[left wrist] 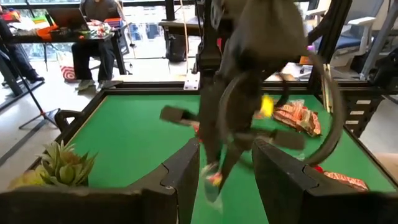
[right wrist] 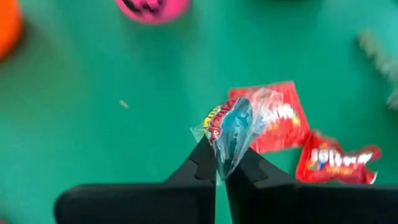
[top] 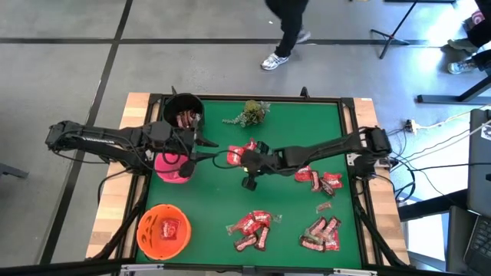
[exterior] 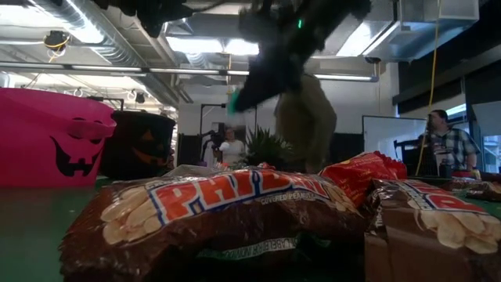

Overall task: Sort candy
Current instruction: Put the blue gummy into the pink bucket

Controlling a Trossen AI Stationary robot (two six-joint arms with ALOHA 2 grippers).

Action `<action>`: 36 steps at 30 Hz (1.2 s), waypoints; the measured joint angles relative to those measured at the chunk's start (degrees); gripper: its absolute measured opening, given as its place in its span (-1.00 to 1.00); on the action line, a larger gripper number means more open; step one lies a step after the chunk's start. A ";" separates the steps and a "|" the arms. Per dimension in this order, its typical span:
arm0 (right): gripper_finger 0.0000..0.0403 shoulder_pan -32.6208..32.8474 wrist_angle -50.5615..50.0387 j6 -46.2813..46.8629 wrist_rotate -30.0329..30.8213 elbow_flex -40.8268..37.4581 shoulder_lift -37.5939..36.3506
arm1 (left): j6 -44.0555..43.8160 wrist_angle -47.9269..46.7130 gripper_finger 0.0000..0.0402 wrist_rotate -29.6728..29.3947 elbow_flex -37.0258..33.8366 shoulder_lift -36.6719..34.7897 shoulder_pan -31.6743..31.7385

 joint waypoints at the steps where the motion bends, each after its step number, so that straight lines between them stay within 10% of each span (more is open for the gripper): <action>1: -0.94 0.51 0.29 -0.33 0.82 0.33 -0.47 | 0.30 0.27 -0.32 -0.01 -0.14 0.00 0.00; 28: -0.93 3.63 2.13 -7.65 8.23 5.71 -2.21 | 1.45 15.70 -0.33 3.24 -0.24 20.22 -0.72; 36: -0.93 3.63 1.55 -7.46 6.66 5.71 -2.19 | 5.53 15.40 -0.83 0.61 -0.24 20.22 -1.91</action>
